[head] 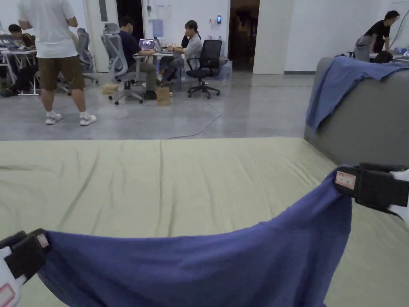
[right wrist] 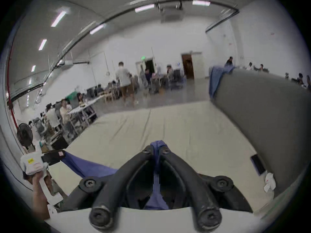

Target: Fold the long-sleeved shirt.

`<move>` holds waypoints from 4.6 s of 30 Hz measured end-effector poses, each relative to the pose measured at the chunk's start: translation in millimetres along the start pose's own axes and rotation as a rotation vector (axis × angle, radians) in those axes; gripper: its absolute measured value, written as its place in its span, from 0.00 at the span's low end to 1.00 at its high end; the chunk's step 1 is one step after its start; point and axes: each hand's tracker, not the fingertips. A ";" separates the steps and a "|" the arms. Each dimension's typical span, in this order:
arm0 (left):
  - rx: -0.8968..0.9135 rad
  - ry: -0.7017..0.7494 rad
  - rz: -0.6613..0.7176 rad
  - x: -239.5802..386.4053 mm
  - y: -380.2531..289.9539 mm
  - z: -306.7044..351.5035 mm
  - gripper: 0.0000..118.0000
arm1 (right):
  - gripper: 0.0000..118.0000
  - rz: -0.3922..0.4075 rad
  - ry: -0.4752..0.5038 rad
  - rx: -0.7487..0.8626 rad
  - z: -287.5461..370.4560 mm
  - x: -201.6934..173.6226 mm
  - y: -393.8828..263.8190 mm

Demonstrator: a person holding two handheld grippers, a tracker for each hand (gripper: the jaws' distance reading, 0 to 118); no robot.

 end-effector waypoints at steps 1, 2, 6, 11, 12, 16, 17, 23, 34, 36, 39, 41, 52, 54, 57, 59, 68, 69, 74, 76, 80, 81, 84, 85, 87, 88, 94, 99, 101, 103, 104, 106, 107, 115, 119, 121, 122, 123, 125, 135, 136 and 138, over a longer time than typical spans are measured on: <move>0.021 -0.014 0.001 9.6 11.9 -0.2 0.01 | 0.01 0.005 -0.015 0.029 5.2 -1.6 12.7; 0.045 -0.029 0.000 19.9 25.5 -1.5 0.01 | 0.01 0.010 -0.020 0.056 6.9 -1.5 27.8; 0.105 -0.064 -0.024 54.8 84.8 -18.5 0.01 | 0.01 0.030 -0.047 0.141 0.9 -7.2 90.8; 0.191 -0.064 -0.075 90.5 169.5 -48.0 0.01 | 0.01 0.082 -0.096 0.173 -43.1 -11.9 177.5; 0.204 -0.049 -0.090 94.7 186.3 -55.2 0.01 | 0.01 0.086 -0.092 0.170 -54.8 -13.0 196.3; 0.237 -0.053 -0.097 106.7 252.3 -71.8 0.01 | 0.01 0.096 -0.118 0.152 -98.7 -17.4 265.7; 0.260 -0.044 -0.106 111.3 266.9 -74.4 0.01 | 0.01 0.091 -0.140 0.159 -108.6 -18.9 281.7; 0.272 -0.022 -0.133 134.6 336.3 -110.9 0.01 | 0.01 0.050 -0.193 0.195 -161.1 -14.5 370.5; 0.283 0.088 -0.279 156.3 367.9 -220.6 0.01 | 0.01 0.100 -0.300 0.239 -239.9 -11.8 397.1; 0.246 0.110 -0.309 151.5 354.0 -249.9 0.01 | 0.01 0.114 -0.313 0.183 -265.5 -5.2 369.9; 0.156 0.134 -0.346 137.2 311.3 -296.3 0.01 | 0.01 0.156 -0.321 0.057 -323.6 13.8 318.9; 0.074 0.140 -0.370 119.8 269.2 -332.7 0.01 | 0.01 0.181 -0.309 -0.036 -363.8 26.9 271.3; -0.382 0.233 -0.335 -5.7 42.3 -412.1 0.01 | 0.01 0.186 -0.259 -0.526 -458.2 76.6 3.7; -0.391 0.223 -0.334 -18.1 30.7 -390.2 0.01 | 0.01 0.156 -0.227 -0.542 -435.5 81.8 -12.9; -0.401 0.190 -0.355 -36.9 12.3 -335.8 0.01 | 0.01 0.120 -0.184 -0.526 -375.1 83.8 -33.8; -0.421 0.158 -0.353 -49.6 -1.3 -296.9 0.01 | 0.01 0.117 -0.177 -0.530 -324.6 81.1 -50.1; -0.540 0.117 -0.456 -88.4 -92.8 -109.2 0.01 | 0.01 0.151 -0.079 -0.628 -122.0 48.2 -159.8; -0.561 0.111 -0.462 -92.9 -103.5 -93.1 0.01 | 0.01 0.156 -0.073 -0.660 -107.6 47.1 -172.2; -0.642 0.101 -0.411 -114.8 -144.1 -23.9 0.01 | 0.01 0.136 -0.074 -0.778 -54.2 54.9 -229.0; -0.677 0.095 -0.424 -119.7 -157.1 -5.4 0.01 | 0.01 0.093 -0.066 -0.827 -42.7 59.8 -247.8; -0.724 0.083 -0.447 -127.5 -182.3 12.1 0.01 | 0.01 0.103 -0.098 -0.894 -40.2 61.3 -280.3; -0.740 0.084 -0.450 -128.1 -188.0 12.0 0.01 | 0.01 0.099 -0.102 -0.905 -42.5 61.8 -286.2; -0.772 0.102 -0.454 -132.3 -205.4 2.5 0.01 | 0.01 0.100 -0.128 -0.938 -56.5 66.4 -302.8; -0.780 0.109 -0.452 -134.7 -210.2 -1.7 0.01 | 0.01 0.103 -0.139 -0.950 -60.6 67.1 -307.2; -0.799 0.126 -0.455 -141.7 -223.4 -11.2 0.01 | 0.01 0.103 -0.141 -0.981 -69.7 71.0 -317.5; -0.825 0.148 -0.466 -148.0 -232.6 -18.2 0.01 | 0.01 0.097 -0.148 -1.004 -74.6 72.4 -325.5; -0.806 0.146 -0.338 -164.6 -242.9 -25.5 0.17 | 0.26 0.043 -0.160 -0.998 -83.5 81.0 -333.2; -0.658 0.160 -0.212 -146.9 -187.0 4.7 1.00 | 0.91 0.124 -0.210 -0.874 -50.7 76.6 -278.9; -0.519 0.067 -0.183 -135.2 -164.9 26.0 1.00 | 0.91 0.096 -0.199 -0.776 -28.9 70.6 -249.2; -0.475 0.054 -0.211 -121.0 -155.3 37.6 0.94 | 0.91 0.035 -0.172 -0.707 -15.6 67.3 -231.1; -0.521 0.080 -0.244 -114.9 -152.5 42.5 0.69 | 0.90 0.003 -0.161 -0.675 -11.1 64.1 -226.4; -0.531 0.085 -0.310 -100.4 -157.0 46.7 0.00 | 0.65 -0.070 -0.135 -0.643 -8.5 58.3 -228.3; -0.522 0.124 -0.338 -93.0 -162.5 45.8 0.00 | 0.54 -0.088 -0.131 -0.633 -8.4 54.5 -231.2; -0.534 0.044 -0.156 -87.4 -160.5 -1.8 0.00 | 0.00 -0.130 -0.078 -0.677 -42.5 39.9 -262.7; -0.473 0.083 -0.178 -100.6 -130.5 -95.5 0.97 | 0.00 -0.141 -0.055 -0.686 -56.7 37.6 -264.1; -0.385 0.112 -0.220 -105.8 -123.0 -158.5 0.98 | 0.00 -0.148 -0.042 -0.700 -64.6 36.5 -269.4; -0.459 0.208 -0.266 -108.2 -127.3 -186.2 0.98 | 0.00 -0.147 -0.041 -0.706 -67.7 36.1 -272.6; -0.472 0.271 -0.302 -113.1 -125.2 -217.9 0.98 | 0.00 -0.145 -0.042 -0.715 -66.5 35.5 -271.5; -0.520 0.331 -0.342 -125.4 -129.0 -274.1 0.98 | 0.00 -0.147 -0.048 -0.732 -71.8 37.9 -277.8; -0.589 0.231 -0.545 -105.3 -170.0 -336.3 0.00 | 0.26 -0.018 -0.083 -0.694 -167.3 65.7 -219.8; -0.561 0.215 -0.568 -84.9 -166.6 -315.0 0.00 | 0.65 -0.006 -0.063 -0.667 -196.3 72.8 -205.4; -0.536 0.128 -0.465 -76.0 -155.1 -304.3 0.00 | 0.80 -0.004 -0.072 -0.681 -261.9 86.4 -181.3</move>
